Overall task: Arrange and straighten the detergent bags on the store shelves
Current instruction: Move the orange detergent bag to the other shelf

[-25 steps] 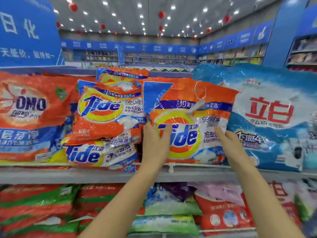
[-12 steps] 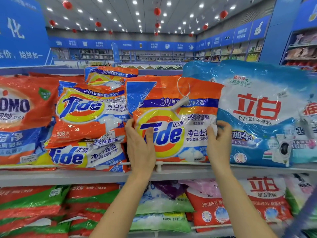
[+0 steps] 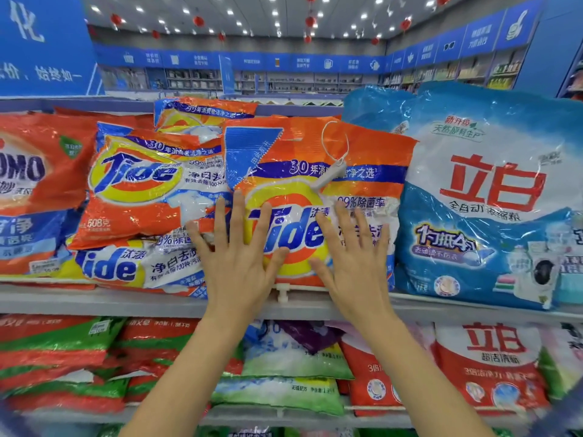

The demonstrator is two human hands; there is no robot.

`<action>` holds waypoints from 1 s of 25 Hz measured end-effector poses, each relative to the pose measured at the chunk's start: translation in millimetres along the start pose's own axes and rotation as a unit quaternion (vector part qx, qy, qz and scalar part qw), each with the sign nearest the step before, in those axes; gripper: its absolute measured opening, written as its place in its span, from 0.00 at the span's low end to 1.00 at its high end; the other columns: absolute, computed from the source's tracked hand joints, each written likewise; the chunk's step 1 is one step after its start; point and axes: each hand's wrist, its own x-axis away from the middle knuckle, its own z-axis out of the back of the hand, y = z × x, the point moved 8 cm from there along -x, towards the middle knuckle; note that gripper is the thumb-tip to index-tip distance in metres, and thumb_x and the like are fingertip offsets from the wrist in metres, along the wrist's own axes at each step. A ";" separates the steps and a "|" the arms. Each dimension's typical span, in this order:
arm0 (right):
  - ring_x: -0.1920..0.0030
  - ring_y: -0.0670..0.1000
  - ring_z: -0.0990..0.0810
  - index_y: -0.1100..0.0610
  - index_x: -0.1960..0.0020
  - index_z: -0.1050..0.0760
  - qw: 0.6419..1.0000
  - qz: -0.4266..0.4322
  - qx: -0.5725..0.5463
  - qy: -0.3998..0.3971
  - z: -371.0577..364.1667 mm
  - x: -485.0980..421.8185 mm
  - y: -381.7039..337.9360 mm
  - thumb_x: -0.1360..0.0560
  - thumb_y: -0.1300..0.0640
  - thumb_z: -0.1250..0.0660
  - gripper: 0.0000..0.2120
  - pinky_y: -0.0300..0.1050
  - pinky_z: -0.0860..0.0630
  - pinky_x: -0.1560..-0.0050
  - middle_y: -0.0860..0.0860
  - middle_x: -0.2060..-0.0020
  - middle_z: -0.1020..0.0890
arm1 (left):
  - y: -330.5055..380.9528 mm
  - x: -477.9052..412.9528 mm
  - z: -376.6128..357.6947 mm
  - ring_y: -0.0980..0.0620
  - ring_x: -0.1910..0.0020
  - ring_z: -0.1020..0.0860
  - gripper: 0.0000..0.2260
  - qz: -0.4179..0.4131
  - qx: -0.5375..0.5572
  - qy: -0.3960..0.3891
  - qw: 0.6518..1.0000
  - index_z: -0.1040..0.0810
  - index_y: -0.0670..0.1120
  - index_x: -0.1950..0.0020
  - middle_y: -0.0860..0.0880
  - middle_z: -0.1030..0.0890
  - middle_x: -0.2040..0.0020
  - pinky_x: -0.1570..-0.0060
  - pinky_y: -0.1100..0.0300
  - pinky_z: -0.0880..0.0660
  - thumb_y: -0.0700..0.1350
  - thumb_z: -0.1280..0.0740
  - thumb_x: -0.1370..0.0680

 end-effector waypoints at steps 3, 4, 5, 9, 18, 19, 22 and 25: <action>0.27 0.56 0.45 0.47 0.27 0.46 1.000 -0.001 0.014 -0.007 -5.1 -0.9 4.0 0.22 0.36 0.61 0.28 0.63 0.53 0.31 0.53 0.26 0.39 | 0.7 2.6 -3.3 0.43 0.25 0.47 0.28 0.011 -0.008 0.001 1.000 0.44 0.53 0.25 0.43 0.44 0.24 0.32 0.36 0.60 0.64 0.58 0.21; 0.27 0.56 0.45 0.47 0.26 0.46 1.000 -0.001 0.013 -0.002 -3.7 -0.9 3.2 0.22 0.36 0.61 0.28 0.62 0.53 0.31 0.53 0.26 0.40 | 0.2 2.2 -2.9 0.44 0.25 0.47 0.28 0.014 0.000 0.006 1.000 0.44 0.53 0.25 0.43 0.44 0.24 0.32 0.37 0.61 0.64 0.58 0.21; 0.26 0.55 0.46 0.47 0.26 0.47 1.000 0.000 0.003 0.005 -1.2 -0.7 2.1 0.22 0.36 0.60 0.28 0.61 0.54 0.30 0.53 0.26 0.41 | -0.4 1.4 -1.5 0.45 0.25 0.47 0.28 0.015 0.012 0.011 1.000 0.44 0.53 0.25 0.43 0.45 0.24 0.31 0.38 0.62 0.64 0.58 0.21; 0.31 0.53 0.37 0.52 0.32 0.36 0.977 0.048 -0.188 0.086 29.2 21.5 2.0 0.20 0.46 0.50 0.20 0.52 0.46 0.29 0.53 0.31 0.34 | 1.0 18.5 20.6 0.45 0.27 0.43 0.23 0.000 0.078 0.091 0.993 0.39 0.49 0.27 0.42 0.40 0.27 0.30 0.39 0.59 0.57 0.48 0.20; 0.50 0.49 0.27 0.55 0.46 0.27 0.976 -0.121 -0.179 -0.043 -56.5 188.6 59.9 0.27 0.56 0.43 0.12 0.50 0.27 0.47 0.53 0.54 0.20 | 42.5 182.2 -61.2 0.43 0.44 0.30 0.20 -0.086 0.156 -0.089 0.980 0.29 0.43 0.42 0.42 0.28 0.42 0.44 0.43 0.26 0.40 0.29 0.32; 0.49 0.52 0.26 0.55 0.44 0.27 0.974 -0.143 -0.159 -0.071 -66.9 190.3 63.1 0.27 0.56 0.41 0.13 0.52 0.25 0.47 0.53 0.51 0.20 | 43.1 184.9 -74.4 0.42 0.41 0.31 0.24 -0.085 0.133 -0.121 0.980 0.29 0.43 0.40 0.40 0.27 0.40 0.41 0.41 0.28 0.41 0.26 0.34; 0.44 0.58 0.27 0.57 0.39 0.30 0.978 -0.143 -0.097 -0.121 -87.7 175.5 65.1 0.31 0.60 0.31 0.21 0.53 0.28 0.44 0.58 0.42 0.24 | 45.3 180.5 -104.8 0.38 0.31 0.36 0.32 -0.094 0.073 -0.167 0.979 0.35 0.47 0.31 0.37 0.31 0.31 0.34 0.39 0.40 0.50 0.27 0.31; 0.41 0.64 0.27 0.59 0.36 0.32 0.980 -0.125 -0.009 -0.152 -115.5 154.1 73.5 0.34 0.56 0.27 0.28 0.61 0.31 0.39 0.64 0.41 0.25 | 49.1 171.9 -129.2 0.40 0.29 0.41 0.32 -0.108 0.057 -0.159 0.980 0.40 0.52 0.27 0.38 0.33 0.29 0.33 0.36 0.46 0.53 0.31 0.28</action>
